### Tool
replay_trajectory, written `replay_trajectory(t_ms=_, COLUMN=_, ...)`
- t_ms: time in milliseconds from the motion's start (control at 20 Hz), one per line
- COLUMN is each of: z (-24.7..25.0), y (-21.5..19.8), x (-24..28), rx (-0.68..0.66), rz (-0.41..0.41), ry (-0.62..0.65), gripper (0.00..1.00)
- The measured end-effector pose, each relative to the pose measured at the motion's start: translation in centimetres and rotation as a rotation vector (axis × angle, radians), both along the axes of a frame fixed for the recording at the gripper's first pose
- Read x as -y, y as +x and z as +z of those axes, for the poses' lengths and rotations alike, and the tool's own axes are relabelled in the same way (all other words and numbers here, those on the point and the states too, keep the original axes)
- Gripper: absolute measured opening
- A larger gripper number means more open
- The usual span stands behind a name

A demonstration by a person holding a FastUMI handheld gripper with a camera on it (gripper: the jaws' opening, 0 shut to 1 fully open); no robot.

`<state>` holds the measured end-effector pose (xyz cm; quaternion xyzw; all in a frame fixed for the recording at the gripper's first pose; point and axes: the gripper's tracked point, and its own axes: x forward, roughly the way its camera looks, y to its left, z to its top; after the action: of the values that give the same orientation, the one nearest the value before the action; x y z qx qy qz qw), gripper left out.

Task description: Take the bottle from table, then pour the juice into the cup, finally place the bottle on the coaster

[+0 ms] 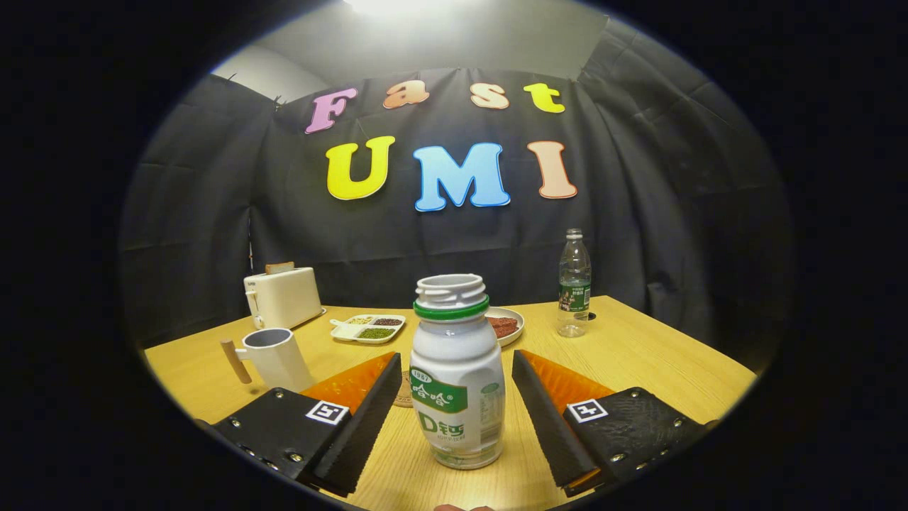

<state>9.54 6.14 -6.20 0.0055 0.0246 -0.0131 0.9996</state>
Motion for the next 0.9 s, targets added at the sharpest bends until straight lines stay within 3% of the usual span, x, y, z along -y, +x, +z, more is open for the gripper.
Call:
replay_trajectory(t_ms=300, z=-1.9, y=2.0, x=1.0, rx=-0.043, rz=-0.096, ry=-0.015, gripper=0.96)
replay_trajectory(t_ms=350, z=-2.0, y=2.3, x=1.2, rx=-0.046, rz=-0.107, ry=-0.012, gripper=0.91)
replay_trajectory(t_ms=400, z=-2.1, y=2.5, x=1.0, rx=-0.057, rz=-0.102, ry=-0.016, gripper=0.74)
replay_trajectory(t_ms=650, z=0.8, y=3.1, x=-0.1, rx=-0.039, rz=-0.057, ry=-0.111, gripper=0.73)
replay_trajectory(t_ms=900, z=2.3, y=4.9, x=-2.7, rx=-0.088, rz=0.015, ry=-0.314, gripper=0.73)
